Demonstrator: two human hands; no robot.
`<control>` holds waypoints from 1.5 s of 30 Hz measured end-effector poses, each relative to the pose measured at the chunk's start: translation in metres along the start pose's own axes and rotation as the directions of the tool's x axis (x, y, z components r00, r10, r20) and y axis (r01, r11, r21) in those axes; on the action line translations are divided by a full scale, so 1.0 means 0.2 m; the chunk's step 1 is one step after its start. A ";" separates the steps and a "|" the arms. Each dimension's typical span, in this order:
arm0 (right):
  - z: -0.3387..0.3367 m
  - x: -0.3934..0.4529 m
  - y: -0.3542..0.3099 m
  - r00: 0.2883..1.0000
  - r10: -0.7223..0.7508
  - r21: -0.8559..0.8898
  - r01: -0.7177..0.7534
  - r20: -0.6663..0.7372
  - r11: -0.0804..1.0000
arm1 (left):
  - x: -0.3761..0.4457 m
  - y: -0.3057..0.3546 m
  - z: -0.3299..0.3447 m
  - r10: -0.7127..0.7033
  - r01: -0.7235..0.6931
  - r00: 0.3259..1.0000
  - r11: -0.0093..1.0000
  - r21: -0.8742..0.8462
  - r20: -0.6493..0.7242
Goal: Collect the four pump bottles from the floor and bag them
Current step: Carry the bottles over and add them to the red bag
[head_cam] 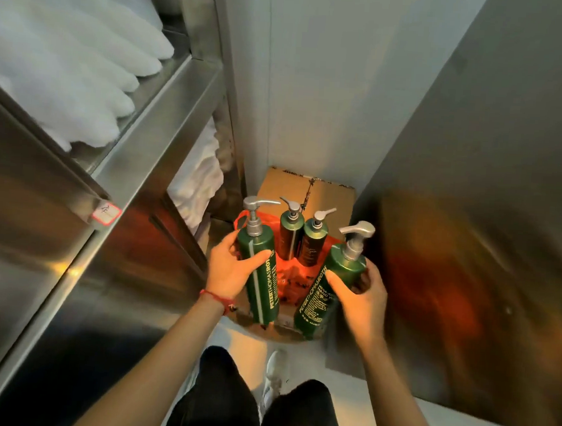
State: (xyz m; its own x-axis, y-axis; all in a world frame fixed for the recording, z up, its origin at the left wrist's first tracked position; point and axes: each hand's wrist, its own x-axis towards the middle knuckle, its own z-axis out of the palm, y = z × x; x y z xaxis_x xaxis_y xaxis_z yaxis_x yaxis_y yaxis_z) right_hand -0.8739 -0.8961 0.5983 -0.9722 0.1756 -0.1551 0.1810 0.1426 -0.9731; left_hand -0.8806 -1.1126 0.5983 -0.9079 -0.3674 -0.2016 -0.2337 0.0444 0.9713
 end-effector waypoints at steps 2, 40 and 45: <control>0.02 0.06 0.01 1.000 0.003 -0.038 -0.003 -0.002 0.999 | 0.07 -0.01 0.03 -0.027 0.027 1.000 1.000 0.005 -0.015; 0.38 0.36 0.55 0.984 0.115 -0.233 -0.144 -0.135 0.962 | 0.48 -0.52 0.25 0.078 -0.155 0.976 0.907 0.392 0.206; 0.38 0.35 0.57 0.988 0.106 -0.240 -0.131 -0.113 0.962 | 0.45 -0.51 0.25 0.080 -0.173 0.970 0.891 0.419 0.230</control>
State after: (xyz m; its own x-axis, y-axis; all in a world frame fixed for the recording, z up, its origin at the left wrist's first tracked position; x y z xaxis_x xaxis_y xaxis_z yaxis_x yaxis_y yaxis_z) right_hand -0.9337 -0.9416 0.4643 -0.9243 0.2987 -0.2376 0.3372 0.3476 -0.8749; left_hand -0.9566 -1.1034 0.4743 -0.9793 -0.1390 -0.1469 -0.1970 0.4928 0.8475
